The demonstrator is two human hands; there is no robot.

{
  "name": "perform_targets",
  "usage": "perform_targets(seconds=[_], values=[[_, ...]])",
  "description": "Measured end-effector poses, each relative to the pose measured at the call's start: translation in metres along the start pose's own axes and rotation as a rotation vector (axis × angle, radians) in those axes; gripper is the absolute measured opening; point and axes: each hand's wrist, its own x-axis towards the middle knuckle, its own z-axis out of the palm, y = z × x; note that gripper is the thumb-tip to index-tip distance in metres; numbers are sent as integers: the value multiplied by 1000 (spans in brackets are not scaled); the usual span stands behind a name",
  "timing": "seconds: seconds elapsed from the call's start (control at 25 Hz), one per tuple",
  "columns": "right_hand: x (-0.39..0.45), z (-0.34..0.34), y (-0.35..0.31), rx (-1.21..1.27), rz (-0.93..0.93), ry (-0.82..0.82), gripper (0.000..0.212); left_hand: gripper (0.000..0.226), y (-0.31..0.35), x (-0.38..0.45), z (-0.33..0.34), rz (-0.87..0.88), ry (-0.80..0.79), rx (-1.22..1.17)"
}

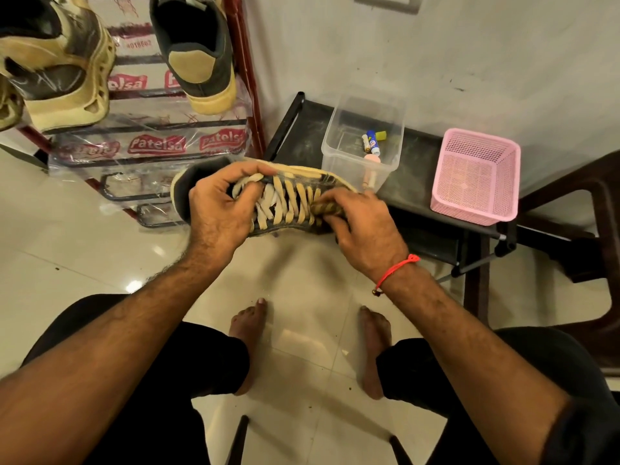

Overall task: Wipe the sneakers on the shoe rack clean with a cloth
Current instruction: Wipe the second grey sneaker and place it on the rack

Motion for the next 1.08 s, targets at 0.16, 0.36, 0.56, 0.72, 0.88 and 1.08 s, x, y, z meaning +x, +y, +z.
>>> perform_targets(seconds=[0.16, 0.36, 0.56, 0.72, 0.88, 1.08], values=[[0, -16, 15, -81, 124, -311, 21, 29, -7, 1, 1, -85, 28, 11], [-5, -17, 19, 188, 64, 270, 26, 22, 8, 13, 4, -444, 111, -312], [-3, -6, -18, 355, -3, 491, 23, 25, 12, 2, 9, -994, -74, -758], [-29, 30, -56, 260, -378, 204, 22, 42, 5, -2, 12, -1132, -89, -807], [-13, 20, -31, 55, -507, 233, 22, 34, -4, -6, 18, -979, -52, -739], [-3, 5, -20, 138, -262, 333, 34, 29, 4, -5, 30, -942, -11, -734]])
